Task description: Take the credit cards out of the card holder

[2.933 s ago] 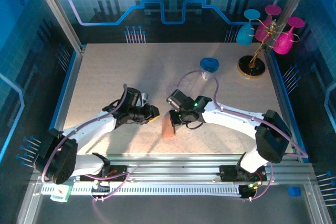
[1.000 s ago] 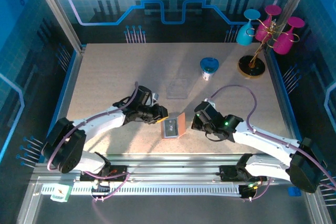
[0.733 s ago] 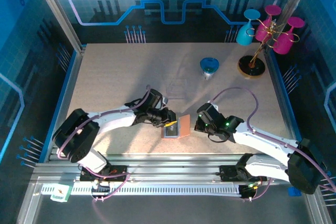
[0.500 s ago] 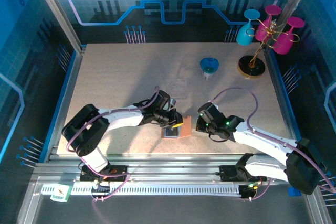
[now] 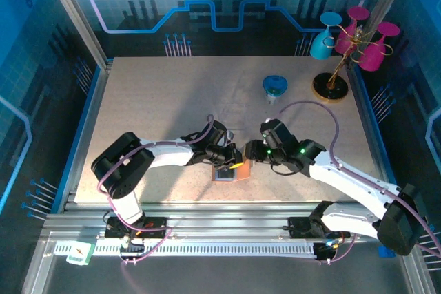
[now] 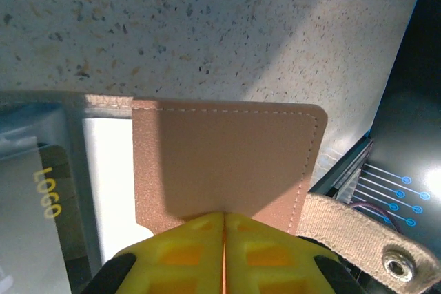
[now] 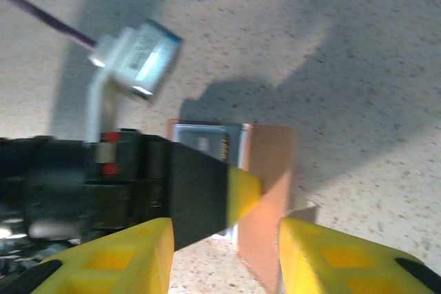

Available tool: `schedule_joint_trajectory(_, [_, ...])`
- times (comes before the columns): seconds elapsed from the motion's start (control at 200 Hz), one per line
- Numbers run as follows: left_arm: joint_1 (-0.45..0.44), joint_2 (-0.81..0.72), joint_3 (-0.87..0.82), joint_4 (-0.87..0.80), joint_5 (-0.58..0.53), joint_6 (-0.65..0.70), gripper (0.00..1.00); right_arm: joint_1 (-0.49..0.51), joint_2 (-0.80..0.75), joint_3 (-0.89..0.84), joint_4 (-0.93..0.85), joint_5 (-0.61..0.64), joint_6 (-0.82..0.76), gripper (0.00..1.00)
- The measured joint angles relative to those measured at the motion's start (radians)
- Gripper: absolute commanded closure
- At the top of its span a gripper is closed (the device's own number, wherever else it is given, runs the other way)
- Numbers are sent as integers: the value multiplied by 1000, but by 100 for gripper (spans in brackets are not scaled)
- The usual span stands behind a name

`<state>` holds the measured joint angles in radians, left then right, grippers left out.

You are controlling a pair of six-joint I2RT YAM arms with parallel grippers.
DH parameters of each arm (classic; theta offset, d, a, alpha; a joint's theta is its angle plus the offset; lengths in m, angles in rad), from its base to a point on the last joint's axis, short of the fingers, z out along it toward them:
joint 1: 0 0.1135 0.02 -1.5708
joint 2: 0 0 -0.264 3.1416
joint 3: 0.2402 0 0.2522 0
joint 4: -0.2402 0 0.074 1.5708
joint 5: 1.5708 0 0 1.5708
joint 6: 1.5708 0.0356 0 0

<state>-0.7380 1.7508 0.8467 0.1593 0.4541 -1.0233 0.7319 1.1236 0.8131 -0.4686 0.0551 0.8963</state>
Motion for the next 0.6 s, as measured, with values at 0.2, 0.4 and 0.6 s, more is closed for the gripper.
schedule_joint_trajectory(0.2, [0, 14, 0, 33, 9, -18, 93, -5, 9, 0, 53, -114, 10, 65])
schedule_joint_trajectory(0.4, [0, 19, -25, 72, 12, -34, 93, -27, 51, -55, 121, -192, 40, 79])
schedule_joint_trajectory(0.6, [0, 19, -41, 87, 12, -51, 93, -65, 77, -110, 130, -213, 45, 81])
